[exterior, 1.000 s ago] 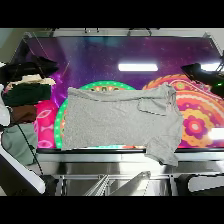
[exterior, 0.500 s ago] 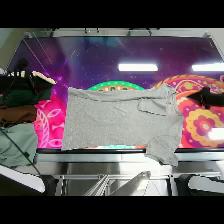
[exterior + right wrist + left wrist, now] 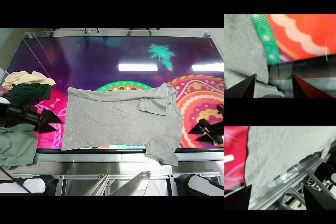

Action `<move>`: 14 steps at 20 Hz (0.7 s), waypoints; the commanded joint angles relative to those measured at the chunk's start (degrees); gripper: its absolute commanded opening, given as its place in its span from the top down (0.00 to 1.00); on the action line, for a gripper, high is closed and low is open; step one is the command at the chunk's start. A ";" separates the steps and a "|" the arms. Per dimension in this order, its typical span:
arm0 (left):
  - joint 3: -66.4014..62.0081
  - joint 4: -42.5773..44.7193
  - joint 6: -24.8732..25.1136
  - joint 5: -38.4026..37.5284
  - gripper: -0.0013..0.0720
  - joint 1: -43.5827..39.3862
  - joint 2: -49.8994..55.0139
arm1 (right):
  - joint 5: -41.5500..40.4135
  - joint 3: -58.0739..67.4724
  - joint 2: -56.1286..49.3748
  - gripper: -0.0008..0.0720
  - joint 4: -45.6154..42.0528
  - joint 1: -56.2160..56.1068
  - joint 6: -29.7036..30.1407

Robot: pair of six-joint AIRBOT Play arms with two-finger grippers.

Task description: Fold the shirts.

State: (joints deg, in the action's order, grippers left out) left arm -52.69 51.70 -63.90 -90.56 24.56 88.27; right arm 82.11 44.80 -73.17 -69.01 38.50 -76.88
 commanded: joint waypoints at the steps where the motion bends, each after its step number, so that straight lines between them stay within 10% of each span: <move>1: 9.11 2.82 -0.55 6.05 0.02 -1.81 -1.07 | 2.93 -3.69 0.28 0.29 -0.66 0.04 2.16; 6: 13.03 2.71 -0.55 12.00 0.08 -6.60 -0.09 | -4.81 -11.45 0.24 0.30 6.38 0.02 7.15; 14: 11.76 2.12 -0.94 4.24 0.63 -10.78 6.84 | -5.14 -15.19 -0.07 0.30 12.83 -0.07 10.36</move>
State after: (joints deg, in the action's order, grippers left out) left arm -40.88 54.26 -65.08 -84.49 15.14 93.32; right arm 78.17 31.33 -73.17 -59.40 38.50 -68.49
